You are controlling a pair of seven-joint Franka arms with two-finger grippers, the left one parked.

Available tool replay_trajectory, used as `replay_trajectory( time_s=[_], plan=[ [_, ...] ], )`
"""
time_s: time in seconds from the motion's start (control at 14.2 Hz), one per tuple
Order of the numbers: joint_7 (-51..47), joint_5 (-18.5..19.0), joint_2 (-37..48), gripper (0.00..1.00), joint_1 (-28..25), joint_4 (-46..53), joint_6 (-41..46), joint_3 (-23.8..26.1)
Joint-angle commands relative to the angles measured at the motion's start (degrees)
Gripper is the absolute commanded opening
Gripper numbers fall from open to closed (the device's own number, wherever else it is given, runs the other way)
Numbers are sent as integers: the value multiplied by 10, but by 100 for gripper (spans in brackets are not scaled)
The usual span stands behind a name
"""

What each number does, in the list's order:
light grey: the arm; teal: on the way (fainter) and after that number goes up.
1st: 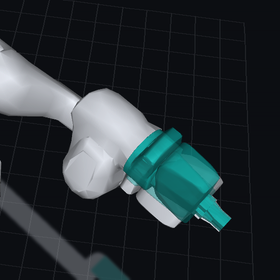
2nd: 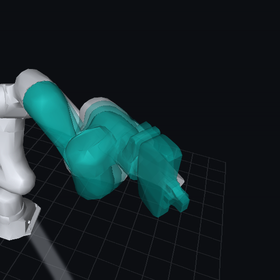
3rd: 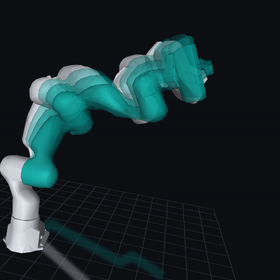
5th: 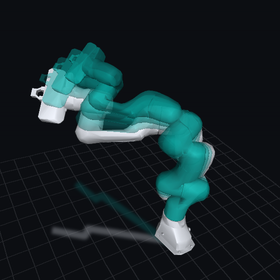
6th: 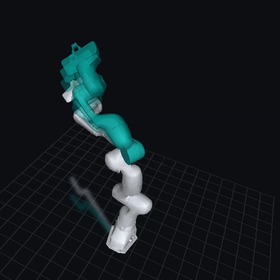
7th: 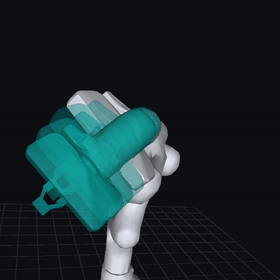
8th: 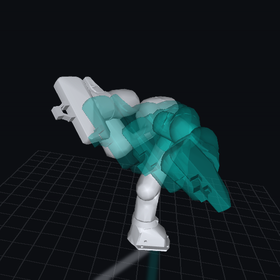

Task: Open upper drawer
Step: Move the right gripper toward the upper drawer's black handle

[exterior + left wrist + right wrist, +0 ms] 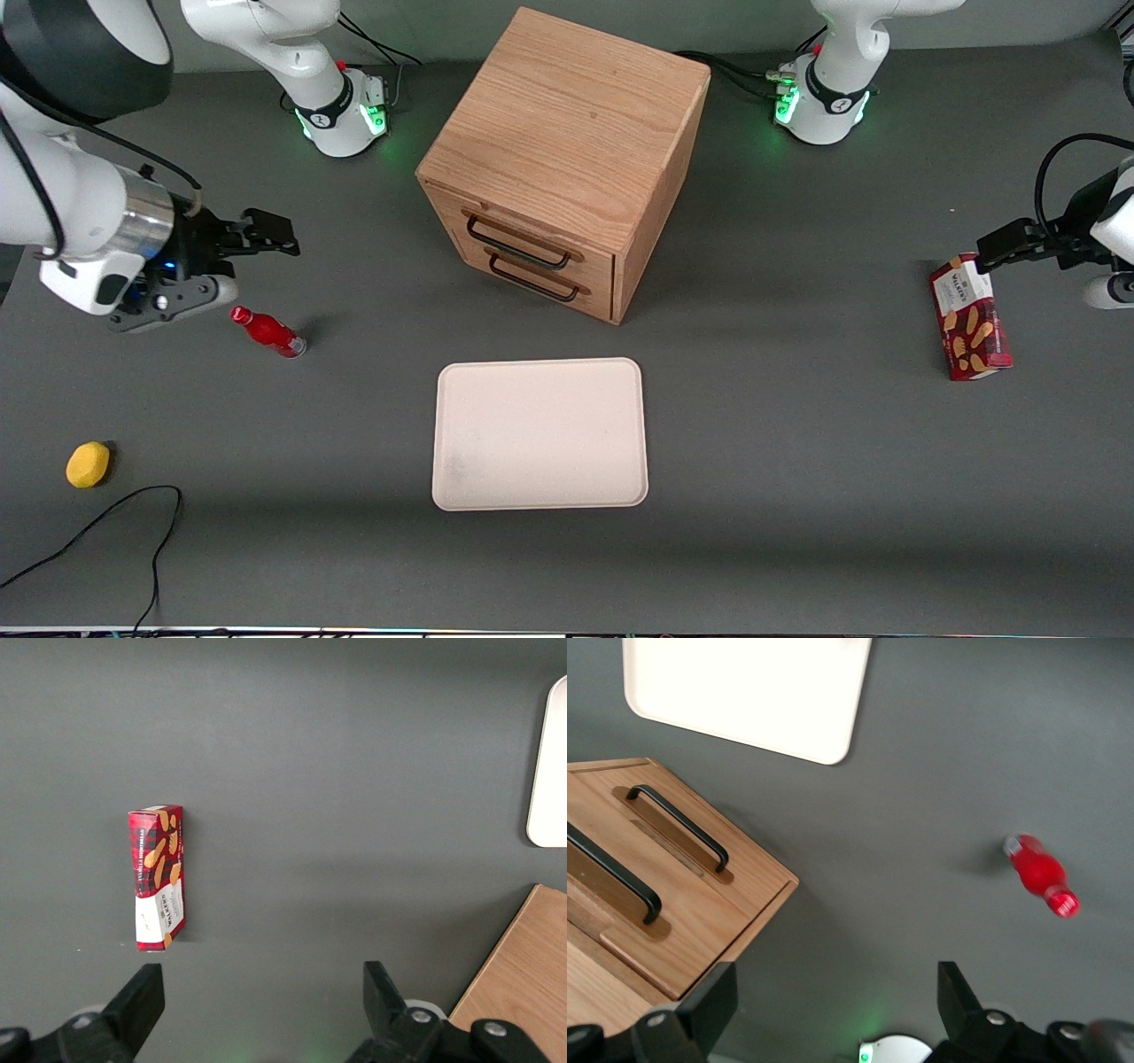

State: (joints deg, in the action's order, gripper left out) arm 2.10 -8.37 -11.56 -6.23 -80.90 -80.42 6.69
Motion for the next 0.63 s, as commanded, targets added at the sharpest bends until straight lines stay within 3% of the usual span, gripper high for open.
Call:
replay_trajectory(
  time_s=[0.0,0.56],
  plan=[
    [33,-6,-30,100,-5,22,-22,29],
    [134,-5,-125,100,-105,35,-82,31]
  ],
)
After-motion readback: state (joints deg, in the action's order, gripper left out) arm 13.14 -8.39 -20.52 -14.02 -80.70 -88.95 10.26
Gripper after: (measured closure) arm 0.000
